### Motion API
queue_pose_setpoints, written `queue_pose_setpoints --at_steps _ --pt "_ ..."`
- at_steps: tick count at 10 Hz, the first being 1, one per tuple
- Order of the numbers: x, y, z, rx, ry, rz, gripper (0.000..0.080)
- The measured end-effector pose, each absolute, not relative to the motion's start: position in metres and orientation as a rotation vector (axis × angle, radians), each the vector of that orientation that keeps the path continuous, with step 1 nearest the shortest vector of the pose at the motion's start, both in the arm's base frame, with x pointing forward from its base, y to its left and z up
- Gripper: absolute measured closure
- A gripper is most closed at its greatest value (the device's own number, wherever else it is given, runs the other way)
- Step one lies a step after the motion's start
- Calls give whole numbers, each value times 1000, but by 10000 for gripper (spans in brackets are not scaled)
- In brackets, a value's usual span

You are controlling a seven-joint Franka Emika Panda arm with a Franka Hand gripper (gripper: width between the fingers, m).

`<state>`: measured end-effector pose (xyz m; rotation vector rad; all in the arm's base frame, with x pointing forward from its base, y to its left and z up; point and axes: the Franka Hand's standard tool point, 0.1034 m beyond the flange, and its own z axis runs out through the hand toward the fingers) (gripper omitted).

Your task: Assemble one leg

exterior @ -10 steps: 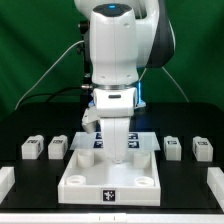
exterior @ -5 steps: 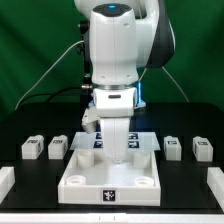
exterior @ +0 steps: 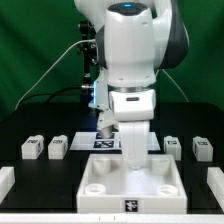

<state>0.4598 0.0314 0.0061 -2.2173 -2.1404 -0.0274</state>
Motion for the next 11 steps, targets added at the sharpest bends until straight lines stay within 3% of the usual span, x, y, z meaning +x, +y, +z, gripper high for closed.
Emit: queue_pose_setpoints --at_steps 5,11 --pt "492 73 6 -2179 -2164 -106 742" --pt "496 75 5 -2184 -2146 -91 741"
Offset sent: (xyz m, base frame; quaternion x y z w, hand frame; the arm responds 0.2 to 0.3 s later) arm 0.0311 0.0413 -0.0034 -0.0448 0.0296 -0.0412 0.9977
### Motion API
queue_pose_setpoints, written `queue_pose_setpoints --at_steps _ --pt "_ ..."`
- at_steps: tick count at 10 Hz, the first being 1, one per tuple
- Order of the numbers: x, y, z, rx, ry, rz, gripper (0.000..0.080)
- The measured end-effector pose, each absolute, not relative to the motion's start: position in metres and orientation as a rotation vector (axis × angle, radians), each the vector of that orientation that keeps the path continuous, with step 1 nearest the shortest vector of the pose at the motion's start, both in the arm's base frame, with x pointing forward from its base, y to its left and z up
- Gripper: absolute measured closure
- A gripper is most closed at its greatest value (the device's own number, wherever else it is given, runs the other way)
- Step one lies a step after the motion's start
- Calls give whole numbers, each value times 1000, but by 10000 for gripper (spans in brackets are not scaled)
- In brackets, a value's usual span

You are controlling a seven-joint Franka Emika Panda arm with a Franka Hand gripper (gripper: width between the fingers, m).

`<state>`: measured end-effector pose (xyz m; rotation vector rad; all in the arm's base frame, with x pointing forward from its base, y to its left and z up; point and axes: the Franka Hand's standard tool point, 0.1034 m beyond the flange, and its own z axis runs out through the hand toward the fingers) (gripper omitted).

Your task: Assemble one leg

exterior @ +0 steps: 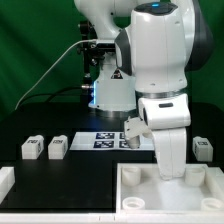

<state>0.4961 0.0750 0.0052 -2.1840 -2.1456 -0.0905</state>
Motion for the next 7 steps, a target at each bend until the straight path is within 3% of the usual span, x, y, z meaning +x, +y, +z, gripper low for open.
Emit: queue_pose_setpoints --at_steps 1,2,3,5,7 --pt "496 75 5 -2185 -2144 -90 670" --pt "496 74 5 -2186 -2144 -90 520" --pt "496 74 5 -2186 -2143 -90 520" --pt "496 73 5 -2187 -2142 -90 190" --pt "496 73 5 -2188 -2141 -90 160"
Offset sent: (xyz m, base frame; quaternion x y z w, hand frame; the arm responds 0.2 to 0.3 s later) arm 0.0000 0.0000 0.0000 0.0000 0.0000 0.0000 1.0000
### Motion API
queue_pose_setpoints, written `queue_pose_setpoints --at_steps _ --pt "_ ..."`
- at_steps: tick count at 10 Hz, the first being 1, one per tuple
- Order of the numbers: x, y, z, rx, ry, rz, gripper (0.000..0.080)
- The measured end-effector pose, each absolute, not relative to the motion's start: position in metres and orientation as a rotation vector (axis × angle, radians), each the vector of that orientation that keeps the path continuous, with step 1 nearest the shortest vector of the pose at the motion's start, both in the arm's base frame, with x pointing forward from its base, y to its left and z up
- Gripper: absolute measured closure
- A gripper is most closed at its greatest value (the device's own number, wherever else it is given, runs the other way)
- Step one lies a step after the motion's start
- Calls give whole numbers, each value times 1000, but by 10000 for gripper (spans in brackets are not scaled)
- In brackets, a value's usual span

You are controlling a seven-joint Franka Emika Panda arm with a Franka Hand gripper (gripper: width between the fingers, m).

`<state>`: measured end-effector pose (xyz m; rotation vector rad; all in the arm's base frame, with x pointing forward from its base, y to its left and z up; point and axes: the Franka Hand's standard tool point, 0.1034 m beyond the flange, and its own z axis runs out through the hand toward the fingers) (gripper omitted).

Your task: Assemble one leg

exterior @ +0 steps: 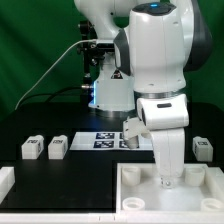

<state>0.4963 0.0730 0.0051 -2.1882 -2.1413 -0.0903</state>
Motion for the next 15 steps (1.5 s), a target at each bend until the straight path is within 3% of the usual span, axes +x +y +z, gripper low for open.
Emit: queue_pose_setpoints --at_steps 7,9,13,15 --pt "496 73 8 -2250 -2068 -76 150" --pt "490 84 37 -2366 -1951 -65 150" --pt "447 136 57 -2771 -1279 -62 150" --pt "449 133 55 -2864 -1004 -47 150"
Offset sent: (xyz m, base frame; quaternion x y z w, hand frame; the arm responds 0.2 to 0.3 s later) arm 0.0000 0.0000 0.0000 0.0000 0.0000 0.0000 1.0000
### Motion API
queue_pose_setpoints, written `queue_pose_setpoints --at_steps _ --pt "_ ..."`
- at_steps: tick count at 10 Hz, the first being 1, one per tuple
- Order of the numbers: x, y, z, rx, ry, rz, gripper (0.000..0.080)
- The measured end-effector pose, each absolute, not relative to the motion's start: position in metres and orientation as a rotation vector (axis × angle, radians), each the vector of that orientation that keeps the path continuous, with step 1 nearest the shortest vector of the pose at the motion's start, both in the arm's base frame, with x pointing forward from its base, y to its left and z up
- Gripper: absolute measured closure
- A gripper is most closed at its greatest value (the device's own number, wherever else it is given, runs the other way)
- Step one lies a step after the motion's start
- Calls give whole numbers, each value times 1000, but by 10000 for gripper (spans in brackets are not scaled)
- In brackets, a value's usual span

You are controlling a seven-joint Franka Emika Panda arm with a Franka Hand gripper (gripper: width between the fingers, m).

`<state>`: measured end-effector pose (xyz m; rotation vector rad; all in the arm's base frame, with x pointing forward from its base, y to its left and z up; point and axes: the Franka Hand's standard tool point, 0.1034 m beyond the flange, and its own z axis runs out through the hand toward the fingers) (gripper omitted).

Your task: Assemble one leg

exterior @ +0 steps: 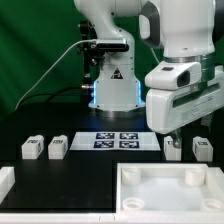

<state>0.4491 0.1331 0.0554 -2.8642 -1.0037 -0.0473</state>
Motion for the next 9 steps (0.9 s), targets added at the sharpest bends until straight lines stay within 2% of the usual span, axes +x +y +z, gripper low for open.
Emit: queue_pose_setpoints --at_steps 2,4,5,6,8,9 --pt "447 137 56 -2941 -703 -28 150" --pt "425 167 60 -3006 -75 41 150" --pt "418 179 56 -3007 47 66 150" --pt "411 189 50 -3011 73 104 150" --pt "414 180 52 -3017 0 188 150" --pt "408 178 52 -3016 -26 340 150"
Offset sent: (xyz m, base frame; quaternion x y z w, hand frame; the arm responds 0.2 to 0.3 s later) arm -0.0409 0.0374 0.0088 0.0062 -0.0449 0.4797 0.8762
